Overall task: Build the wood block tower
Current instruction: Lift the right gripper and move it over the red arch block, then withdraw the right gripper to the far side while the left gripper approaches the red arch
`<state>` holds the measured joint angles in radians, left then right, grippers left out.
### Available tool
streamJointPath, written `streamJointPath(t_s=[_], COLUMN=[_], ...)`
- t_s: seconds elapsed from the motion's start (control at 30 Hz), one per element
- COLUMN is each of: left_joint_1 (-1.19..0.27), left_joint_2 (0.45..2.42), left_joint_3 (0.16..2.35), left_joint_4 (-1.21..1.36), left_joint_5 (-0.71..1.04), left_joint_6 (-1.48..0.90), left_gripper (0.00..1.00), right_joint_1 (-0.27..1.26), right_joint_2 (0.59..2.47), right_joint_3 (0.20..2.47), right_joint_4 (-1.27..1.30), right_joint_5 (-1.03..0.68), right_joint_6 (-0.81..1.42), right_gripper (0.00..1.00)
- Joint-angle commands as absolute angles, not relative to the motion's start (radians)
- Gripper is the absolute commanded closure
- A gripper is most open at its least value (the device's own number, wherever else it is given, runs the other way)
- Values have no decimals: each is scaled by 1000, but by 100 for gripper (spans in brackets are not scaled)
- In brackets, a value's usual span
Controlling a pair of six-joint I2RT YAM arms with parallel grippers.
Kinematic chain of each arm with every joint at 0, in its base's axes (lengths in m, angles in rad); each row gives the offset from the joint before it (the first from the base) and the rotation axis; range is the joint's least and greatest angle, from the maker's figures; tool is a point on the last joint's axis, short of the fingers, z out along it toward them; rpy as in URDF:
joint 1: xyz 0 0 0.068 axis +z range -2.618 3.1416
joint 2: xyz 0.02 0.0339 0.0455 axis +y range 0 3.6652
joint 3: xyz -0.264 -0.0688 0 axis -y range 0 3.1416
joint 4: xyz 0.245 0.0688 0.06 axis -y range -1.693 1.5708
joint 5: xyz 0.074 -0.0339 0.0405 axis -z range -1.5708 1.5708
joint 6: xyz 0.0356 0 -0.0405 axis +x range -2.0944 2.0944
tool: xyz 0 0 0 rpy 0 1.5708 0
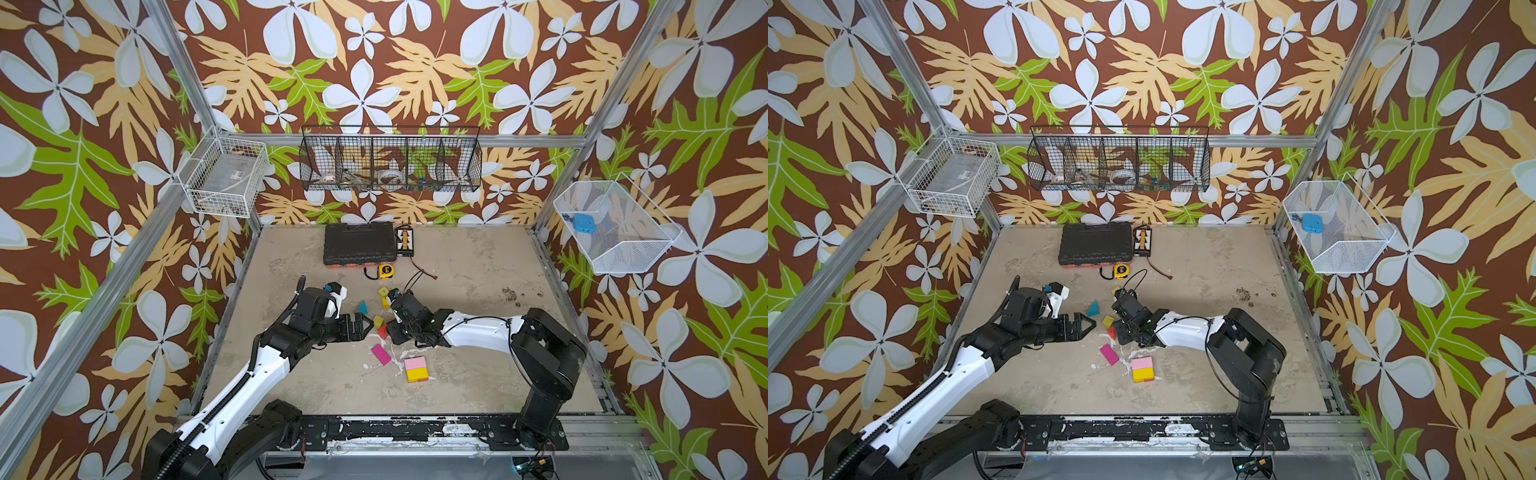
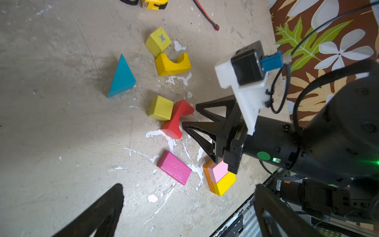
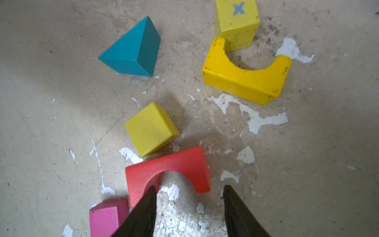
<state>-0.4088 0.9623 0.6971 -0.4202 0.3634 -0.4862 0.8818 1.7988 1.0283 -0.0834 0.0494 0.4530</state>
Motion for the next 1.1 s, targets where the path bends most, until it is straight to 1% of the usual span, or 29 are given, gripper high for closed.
streamJointPath(t_s=[0.0, 0.1, 0.17, 0.23, 0.3, 0.37, 0.4, 0.43, 0.5, 0.6, 0.8, 0.93, 1.07], left_joint_1=[-407, -407, -407, -406, -407, -407, -407, -408, -410, -424, -518, -597, -635], left_joint_2=[925, 906, 894, 869, 814, 792, 832, 836, 848, 918, 1020, 1149, 1260], left_joint_3=[759, 840, 882, 904, 865, 740, 673, 620, 602, 596, 620, 659, 683], left_joint_4=[-437, -486, -521, -521, -429, -275, -206, -122, -90, -82, -60, -59, -49], left_joint_5=[250, 274, 249, 216, 249, 387, 401, 400, 392, 372, 202, 95, 66], left_joint_6=[-446, -356, -359, -413, -480, -514, -532, -554, -549, -552, -544, -532, -525], left_gripper=[0, 0, 0, 0, 0, 0, 0, 0, 0, 5, 10, 20, 30], right_joint_1=[882, 881, 880, 882, 879, 870, 851, 831, 808, 758, 737, 663, 554], right_joint_2=[1777, 1733, 1698, 1669, 1647, 1579, 1427, 1306, 1281, 1267, 1260, 1247, 1195], right_joint_3=[1016, 987, 968, 957, 945, 904, 770, 694, 692, 703, 704, 672, 611], right_joint_4=[-72, -48, -33, -30, -24, -20, 43, 104, 113, 126, 135, 160, 184], right_joint_5=[60, 68, 72, 86, 96, 141, 186, 221, 223, 166, 171, 119, 87], right_joint_6=[473, 485, 490, 501, 509, 534, 560, 561, 551, 543, 509, 500, 502], right_gripper=[47, 46, 45, 45, 46, 46, 43, 39, 39, 39, 37, 37, 37])
